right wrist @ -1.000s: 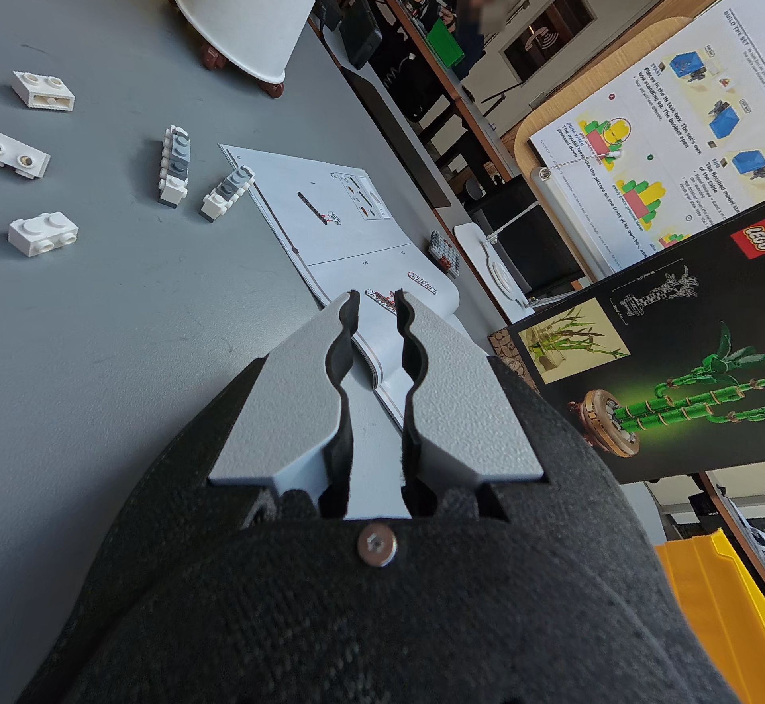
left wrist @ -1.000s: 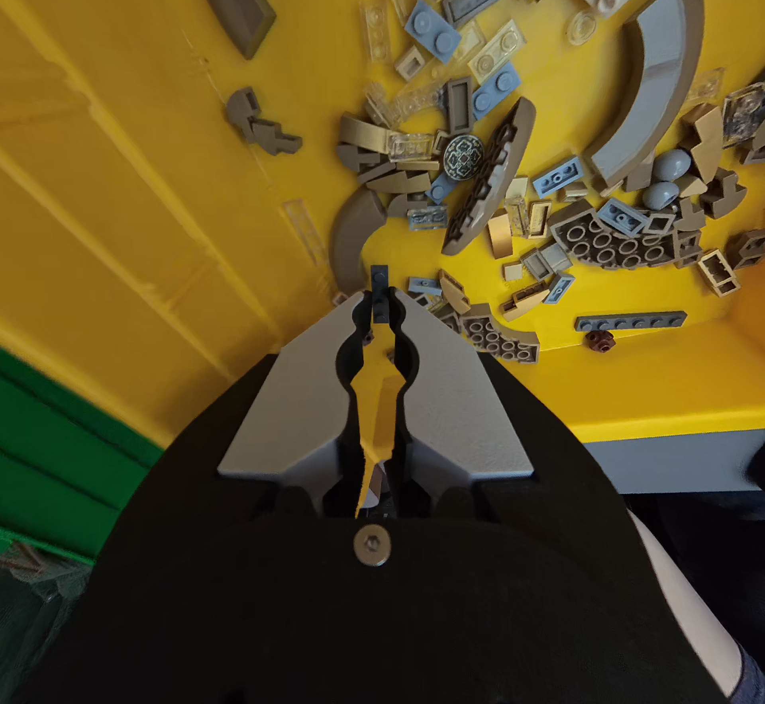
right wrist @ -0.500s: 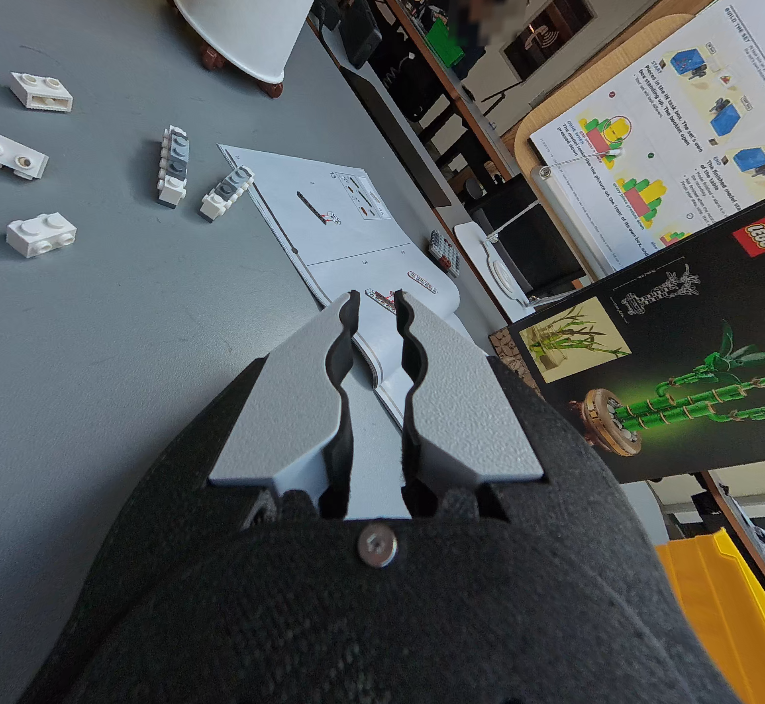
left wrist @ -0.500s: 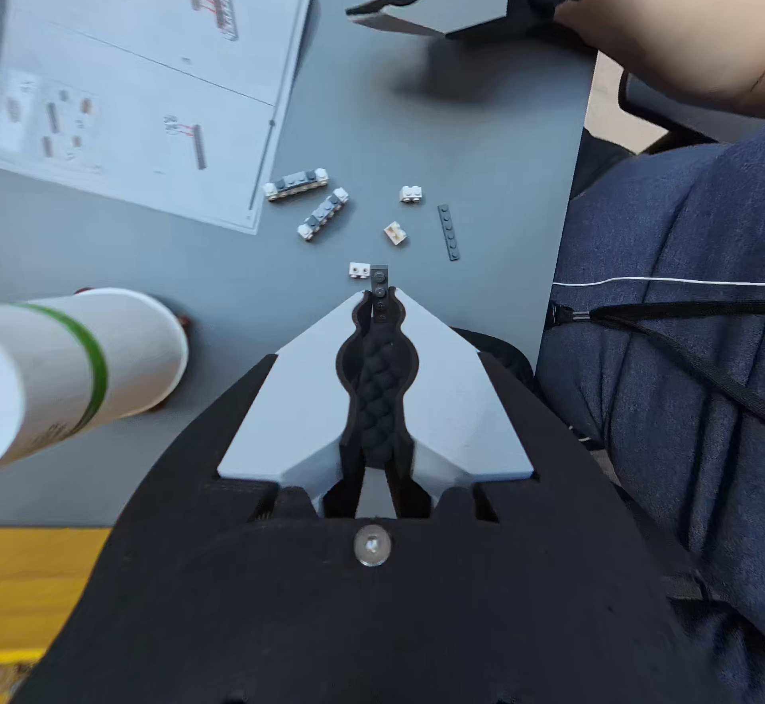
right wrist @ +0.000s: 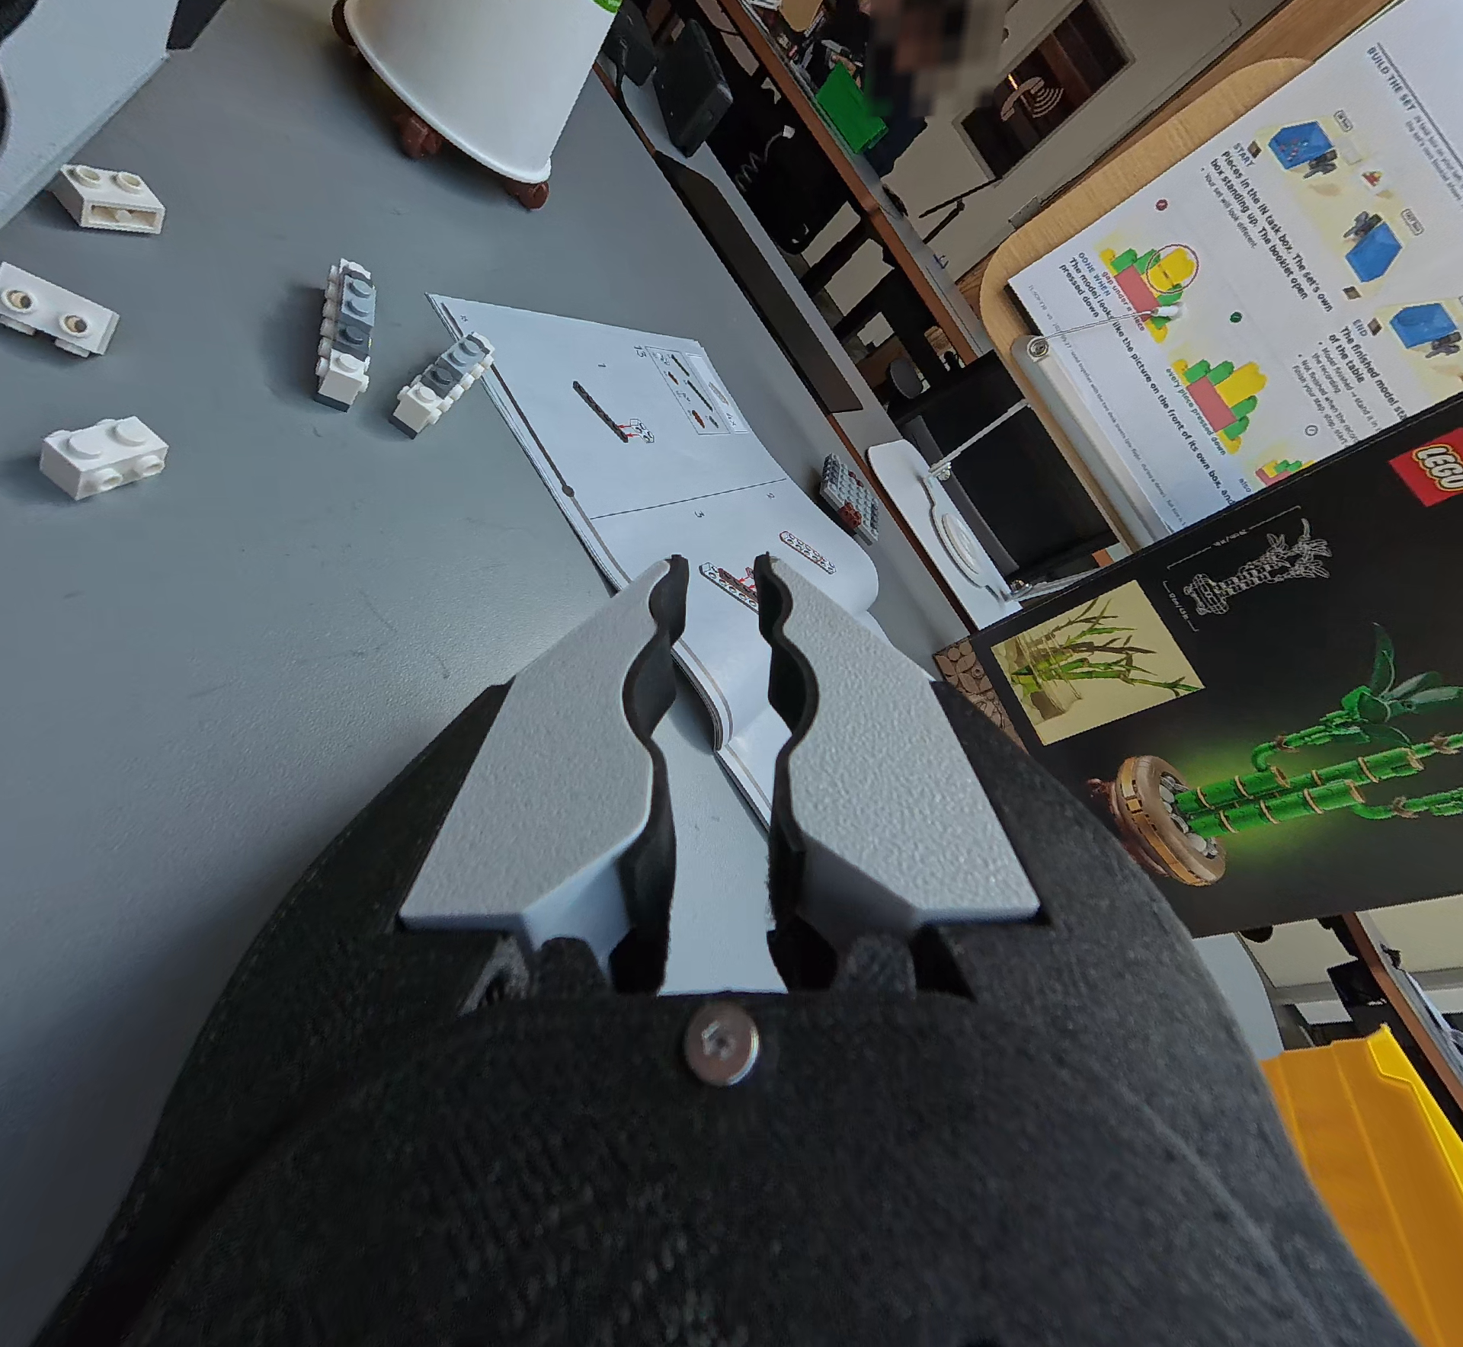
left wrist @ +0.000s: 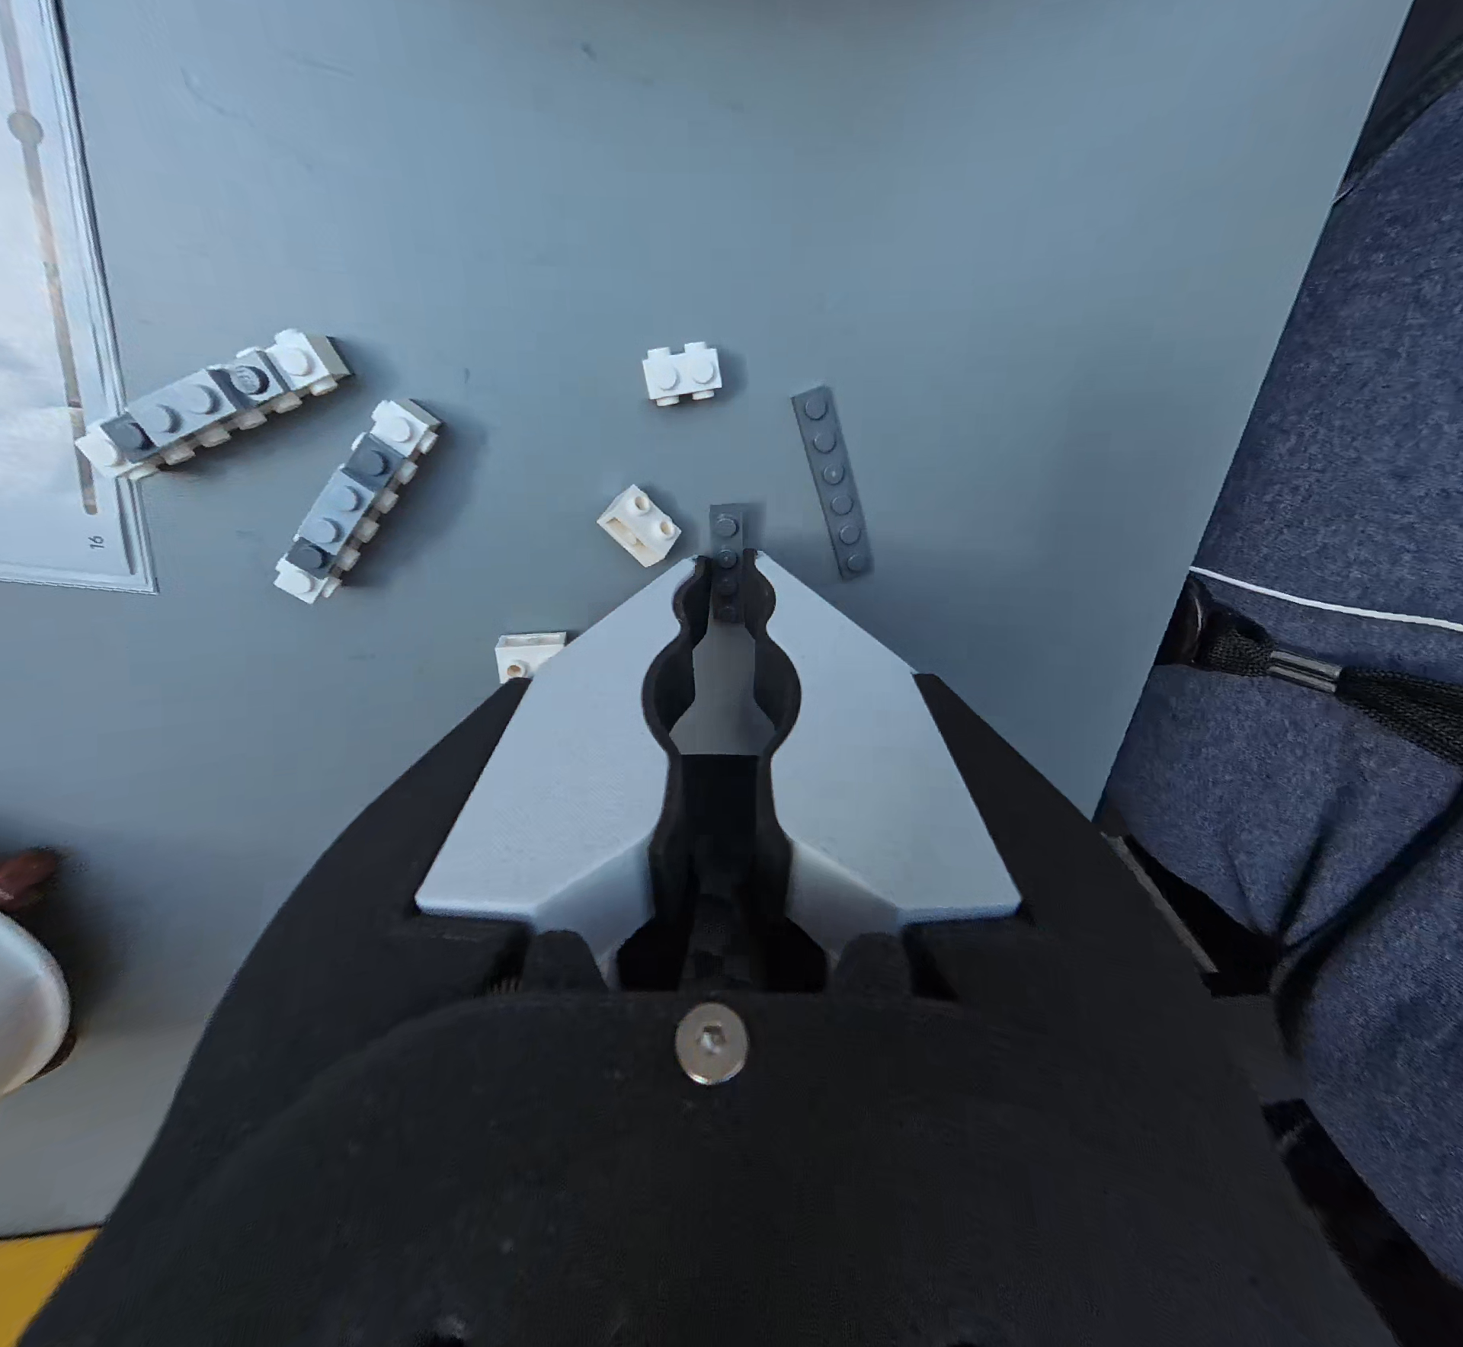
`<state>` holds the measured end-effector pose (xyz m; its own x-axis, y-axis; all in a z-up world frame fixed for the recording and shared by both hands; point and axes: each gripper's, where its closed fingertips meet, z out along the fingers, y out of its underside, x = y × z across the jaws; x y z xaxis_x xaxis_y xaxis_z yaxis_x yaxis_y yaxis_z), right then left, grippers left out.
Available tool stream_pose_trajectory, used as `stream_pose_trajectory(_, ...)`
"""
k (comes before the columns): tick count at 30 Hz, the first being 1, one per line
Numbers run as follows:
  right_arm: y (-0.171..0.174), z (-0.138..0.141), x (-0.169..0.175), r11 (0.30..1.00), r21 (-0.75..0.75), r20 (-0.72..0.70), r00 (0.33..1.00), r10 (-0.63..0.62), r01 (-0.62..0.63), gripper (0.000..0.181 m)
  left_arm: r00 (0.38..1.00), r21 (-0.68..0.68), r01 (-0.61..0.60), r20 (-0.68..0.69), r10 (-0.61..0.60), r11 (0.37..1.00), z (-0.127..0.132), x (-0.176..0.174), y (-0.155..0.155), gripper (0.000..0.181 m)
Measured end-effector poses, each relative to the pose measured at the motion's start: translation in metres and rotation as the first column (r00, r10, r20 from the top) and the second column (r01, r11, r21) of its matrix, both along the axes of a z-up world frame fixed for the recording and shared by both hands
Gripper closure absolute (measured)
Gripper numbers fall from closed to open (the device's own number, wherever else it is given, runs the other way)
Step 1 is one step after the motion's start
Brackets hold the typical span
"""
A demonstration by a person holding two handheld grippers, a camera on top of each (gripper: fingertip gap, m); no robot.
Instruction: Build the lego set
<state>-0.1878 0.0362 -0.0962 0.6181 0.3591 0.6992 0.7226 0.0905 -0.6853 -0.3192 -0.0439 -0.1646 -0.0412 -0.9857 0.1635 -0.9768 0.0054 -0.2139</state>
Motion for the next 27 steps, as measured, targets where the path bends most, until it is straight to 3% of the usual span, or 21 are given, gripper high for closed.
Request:
stream_pose_trajectory(8, -0.001, 0.002, 0.000, 1.000, 0.008, -0.013, 1.000, 0.002, -0.002, 0.165, 0.999, 0.006, 0.042, 0.003, -0.042, 0.999, 0.007, -0.004, -0.002, 0.161)
stream_pose_trajectory(10, -0.001, 0.003, 0.000, 1.000, 0.011, -0.015, 1.000, 0.003, -0.003, 0.165, 0.999, 0.010, 0.008, 0.053, -0.008, 1.000, 0.029, -0.009, 0.010, 0.159)
stream_pose_trajectory(13, -0.001, 0.003, 0.000, 1.000, 0.012, -0.011, 1.000, 0.005, -0.005, 0.165, 0.971, 0.157, -0.175, 0.191, 0.144, 0.972, 0.086, -0.037, 0.068, 0.159)
stream_pose_trajectory(15, -0.001, 0.002, -0.001, 1.000, 0.013, -0.003, 1.000, 0.007, -0.007, 0.165, 0.902, 0.237, -0.384, 0.305, 0.307, 0.892, 0.130, -0.079, 0.115, 0.160)
stream_pose_trajectory(17, -0.001, 0.002, -0.002, 1.000, 0.015, 0.005, 1.000, 0.007, -0.007, 0.165, 0.793, 0.260, -0.594, 0.348, 0.500, 0.762, 0.154, -0.143, 0.152, 0.151)
stream_pose_trajectory(20, 0.001, -0.001, -0.001, 1.000, 0.005, 0.017, 1.000, -0.002, 0.002, 0.164, 0.624, 0.286, -0.775, 0.202, 0.755, 0.564, 0.138, -0.253, 0.173, 0.162)
stream_pose_trajectory(22, 0.002, -0.002, 0.000, 1.000, -0.002, 0.021, 1.000, -0.010, 0.010, 0.164, 0.536, 0.288, -0.822, 0.098, 0.839, 0.491, 0.120, -0.301, 0.177, 0.167)
stream_pose_trajectory(25, 0.003, -0.003, 0.000, 1.000, 0.001, 0.029, 0.999, -0.017, 0.017, 0.165, 0.438, 0.192, -0.881, -0.017, 0.899, 0.433, 0.097, -0.329, 0.177, 0.168)
stream_pose_trajectory(27, 0.003, -0.003, 0.000, 1.000, 0.002, 0.035, 0.999, -0.019, 0.019, 0.165, 0.412, 0.155, -0.893, -0.094, 0.906, 0.423, 0.082, -0.335, 0.176, 0.165)
